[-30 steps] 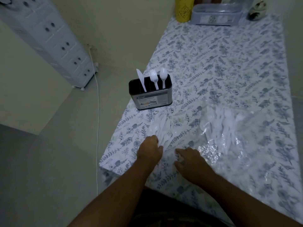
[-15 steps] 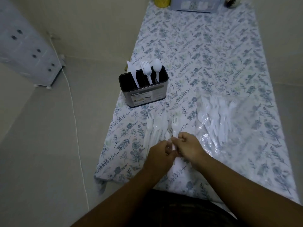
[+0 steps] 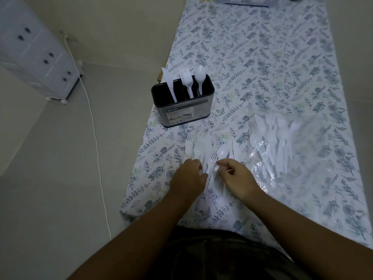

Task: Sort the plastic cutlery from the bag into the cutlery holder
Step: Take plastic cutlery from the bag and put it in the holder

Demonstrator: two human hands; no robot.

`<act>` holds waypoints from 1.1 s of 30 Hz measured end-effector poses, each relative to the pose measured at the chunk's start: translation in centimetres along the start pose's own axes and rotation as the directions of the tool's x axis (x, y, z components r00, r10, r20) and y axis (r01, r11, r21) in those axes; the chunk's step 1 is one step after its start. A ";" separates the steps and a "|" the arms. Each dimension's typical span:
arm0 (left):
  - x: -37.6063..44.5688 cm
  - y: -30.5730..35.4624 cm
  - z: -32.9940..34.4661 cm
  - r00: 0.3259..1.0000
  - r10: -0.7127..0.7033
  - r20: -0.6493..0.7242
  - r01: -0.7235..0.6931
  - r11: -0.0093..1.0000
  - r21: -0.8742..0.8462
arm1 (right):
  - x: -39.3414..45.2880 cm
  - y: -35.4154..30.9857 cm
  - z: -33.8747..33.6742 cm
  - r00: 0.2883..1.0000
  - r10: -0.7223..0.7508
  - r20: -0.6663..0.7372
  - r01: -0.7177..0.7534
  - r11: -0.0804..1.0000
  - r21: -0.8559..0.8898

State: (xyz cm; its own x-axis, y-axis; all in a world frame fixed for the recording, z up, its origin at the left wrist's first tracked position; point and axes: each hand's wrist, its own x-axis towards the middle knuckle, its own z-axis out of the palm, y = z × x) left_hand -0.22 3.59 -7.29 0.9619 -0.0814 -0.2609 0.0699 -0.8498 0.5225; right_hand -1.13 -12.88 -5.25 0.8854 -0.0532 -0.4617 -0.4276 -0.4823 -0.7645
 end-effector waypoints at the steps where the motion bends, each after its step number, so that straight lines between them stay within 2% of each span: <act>1: 0.1 0.3 0.2 1.000 -0.012 0.015 0.012 1.000 0.029 | 0.2 0.1 0.1 0.999 -0.023 0.037 0.023 1.000 -0.006; 3: 0.4 0.9 0.5 0.998 -0.053 0.040 0.050 0.995 0.085 | 0.5 0.3 0.2 0.987 -0.052 0.155 0.060 0.997 -0.047; 6: 1.0 1.5 0.7 0.992 -0.110 0.053 0.106 0.991 0.083 | 0.9 0.9 -0.1 0.954 -0.040 0.297 0.107 0.971 -0.216; 9: 1.2 1.8 0.8 0.986 -0.158 0.054 0.156 0.987 0.035 | 0.9 1.4 -0.6 0.966 -0.060 0.252 0.136 0.945 -0.297; 15: 1.3 2.2 0.8 0.976 -0.208 0.068 0.213 0.973 -0.089 | 1.5 1.4 -1.2 0.991 -0.043 0.126 0.088 0.922 -0.377; 18: 1.1 2.4 0.7 0.976 -0.210 0.067 0.217 0.967 -0.135 | 1.5 1.5 -1.0 0.996 -0.007 0.090 0.034 0.952 -0.305; 22: 0.7 2.6 0.6 0.976 -0.208 0.068 0.219 0.940 -0.260 | 1.6 0.6 -0.5 0.996 0.066 0.065 -0.060 0.994 -0.088; 25: 0.2 3.2 0.0 0.986 -0.130 0.101 0.156 0.933 -0.326 | 1.8 -0.2 -0.4 0.992 0.111 0.059 -0.112 0.994 0.014; 28: -0.1 2.7 0.1 0.995 -0.098 -0.001 0.095 0.963 -0.251 | 1.9 -0.6 -0.5 0.981 0.192 0.016 -0.192 0.964 0.183; 30: 0.4 2.1 0.3 0.994 -0.099 -0.055 0.093 0.990 -0.110 | 1.6 -1.0 -0.7 0.970 0.239 0.050 -0.242 0.915 0.322; 33: 1.2 1.6 0.2 0.994 -0.111 -0.020 0.112 0.992 0.056 | 1.3 -0.6 -1.0 0.962 0.254 0.095 -0.271 0.913 0.305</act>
State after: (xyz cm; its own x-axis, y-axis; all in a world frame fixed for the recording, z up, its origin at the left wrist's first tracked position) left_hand 1.03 2.04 -6.95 0.9532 0.0243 -0.3013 0.1627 -0.8814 0.4435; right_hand 0.44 -13.52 -4.94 0.7262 -0.0903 -0.6815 -0.6860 -0.1587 -0.7100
